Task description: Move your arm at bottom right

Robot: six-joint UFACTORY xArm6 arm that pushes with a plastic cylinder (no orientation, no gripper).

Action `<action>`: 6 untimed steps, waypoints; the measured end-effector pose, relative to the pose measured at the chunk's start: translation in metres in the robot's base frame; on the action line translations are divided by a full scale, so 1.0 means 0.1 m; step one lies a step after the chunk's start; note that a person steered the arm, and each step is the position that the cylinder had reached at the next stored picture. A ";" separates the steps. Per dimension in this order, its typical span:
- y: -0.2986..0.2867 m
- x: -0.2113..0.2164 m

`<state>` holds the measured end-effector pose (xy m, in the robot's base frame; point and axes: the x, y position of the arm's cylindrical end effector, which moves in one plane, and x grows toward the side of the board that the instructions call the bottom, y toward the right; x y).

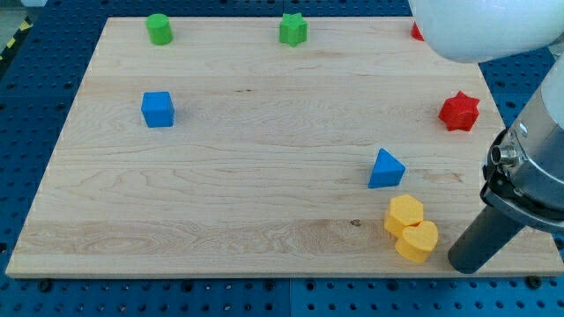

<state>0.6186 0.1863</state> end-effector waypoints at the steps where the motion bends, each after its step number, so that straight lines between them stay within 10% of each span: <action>1: 0.01 0.00; 6: 0.32 -0.01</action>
<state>0.6177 0.2185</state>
